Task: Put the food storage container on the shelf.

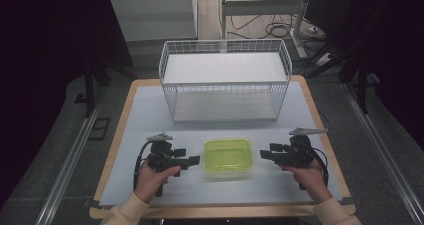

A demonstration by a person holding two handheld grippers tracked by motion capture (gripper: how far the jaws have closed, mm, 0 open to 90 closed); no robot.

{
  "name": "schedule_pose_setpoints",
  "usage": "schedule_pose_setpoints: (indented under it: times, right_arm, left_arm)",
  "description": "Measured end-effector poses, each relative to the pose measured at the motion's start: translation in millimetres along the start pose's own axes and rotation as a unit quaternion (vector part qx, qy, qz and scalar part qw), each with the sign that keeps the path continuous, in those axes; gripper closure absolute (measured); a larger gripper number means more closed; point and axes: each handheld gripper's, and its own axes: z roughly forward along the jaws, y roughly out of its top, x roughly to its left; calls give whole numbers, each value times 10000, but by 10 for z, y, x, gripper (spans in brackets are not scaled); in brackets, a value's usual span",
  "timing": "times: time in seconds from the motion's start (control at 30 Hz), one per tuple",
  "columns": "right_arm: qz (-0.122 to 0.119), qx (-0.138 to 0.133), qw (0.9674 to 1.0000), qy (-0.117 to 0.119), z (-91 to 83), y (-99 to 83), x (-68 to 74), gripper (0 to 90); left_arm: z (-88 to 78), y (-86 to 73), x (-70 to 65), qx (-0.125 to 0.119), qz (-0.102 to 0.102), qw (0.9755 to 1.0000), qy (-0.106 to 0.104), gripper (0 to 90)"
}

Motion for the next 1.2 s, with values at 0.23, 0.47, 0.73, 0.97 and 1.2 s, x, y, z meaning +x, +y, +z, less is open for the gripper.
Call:
schedule_pose_setpoints:
  times: [0.23, 0.47, 0.73, 0.97, 1.2]
  right_arm:
    - [226, 247, 9994, 84, 178, 94, -33, 408]
    - [485, 480, 9974, 240, 360, 124, -87, 438]
    - [583, 632, 9958, 316, 475, 91, -99, 463]
    - [888, 687, 9922, 543, 542, 57, -152, 533]
    - [1063, 735, 9886, 777, 563, 27, -173, 659]
  left_arm:
    - [172, 98, 49, 155, -386, 9988, -272, 277]
    - [299, 119, 87, 261, -598, 9973, -324, 326]
    - [393, 76, 154, 349, -744, 9958, -399, 389]
    - [479, 56, 234, 428, -871, 9932, -650, 493]
    - [525, 33, 278, 457, -972, 9912, -780, 640]
